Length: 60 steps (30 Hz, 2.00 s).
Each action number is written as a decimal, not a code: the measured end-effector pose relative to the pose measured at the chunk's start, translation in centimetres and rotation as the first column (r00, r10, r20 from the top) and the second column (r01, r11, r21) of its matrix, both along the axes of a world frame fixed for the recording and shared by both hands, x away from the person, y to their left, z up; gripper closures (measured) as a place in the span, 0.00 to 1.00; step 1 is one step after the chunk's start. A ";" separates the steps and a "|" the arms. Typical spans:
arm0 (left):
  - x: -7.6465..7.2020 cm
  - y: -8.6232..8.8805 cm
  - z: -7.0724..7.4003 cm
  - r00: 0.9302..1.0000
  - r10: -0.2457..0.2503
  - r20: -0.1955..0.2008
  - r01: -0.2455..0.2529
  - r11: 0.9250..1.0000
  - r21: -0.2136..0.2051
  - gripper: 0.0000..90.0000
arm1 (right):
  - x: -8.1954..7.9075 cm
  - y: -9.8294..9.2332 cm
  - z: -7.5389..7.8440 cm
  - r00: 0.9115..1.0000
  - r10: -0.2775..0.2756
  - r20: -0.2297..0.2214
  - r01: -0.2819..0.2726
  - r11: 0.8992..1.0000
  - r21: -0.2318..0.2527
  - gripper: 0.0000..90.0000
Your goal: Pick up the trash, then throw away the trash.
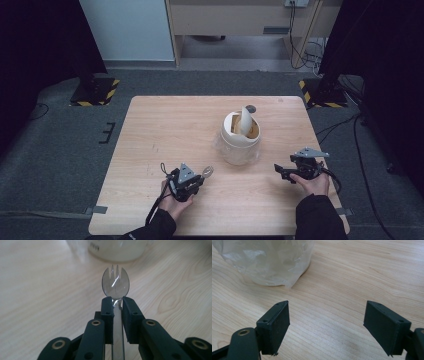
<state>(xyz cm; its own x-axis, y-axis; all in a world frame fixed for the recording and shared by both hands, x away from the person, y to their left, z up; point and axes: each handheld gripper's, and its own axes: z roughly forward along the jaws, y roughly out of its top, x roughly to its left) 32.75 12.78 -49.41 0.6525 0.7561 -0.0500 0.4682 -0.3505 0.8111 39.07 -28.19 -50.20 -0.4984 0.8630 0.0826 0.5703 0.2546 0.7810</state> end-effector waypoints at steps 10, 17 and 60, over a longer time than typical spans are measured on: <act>-0.5 1.3 4.5 0.989 -0.002 0.149 0.022 0.991 -0.135 0.88 | -0.1 -0.6 1.3 0.998 -0.035 0.057 0.031 0.998 0.061 0.25; -0.2 1.8 5.6 0.974 0.011 0.227 0.029 0.985 -0.172 0.88 | -0.5 -1.0 3.4 0.988 -0.070 0.140 0.052 0.990 0.129 0.27; 0.8 -5.3 9.0 0.894 -0.071 0.441 0.173 0.965 -0.197 0.88 | -2.2 4.2 13.0 0.941 -0.025 0.339 -0.134 0.888 0.440 0.49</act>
<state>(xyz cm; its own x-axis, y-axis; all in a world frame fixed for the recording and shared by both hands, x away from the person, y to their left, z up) 33.55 7.53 -40.44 0.7354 0.6709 0.0955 0.0238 -0.1664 0.9858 36.90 -24.03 -37.21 -0.6106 0.7410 0.2795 0.2584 -0.1471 0.9548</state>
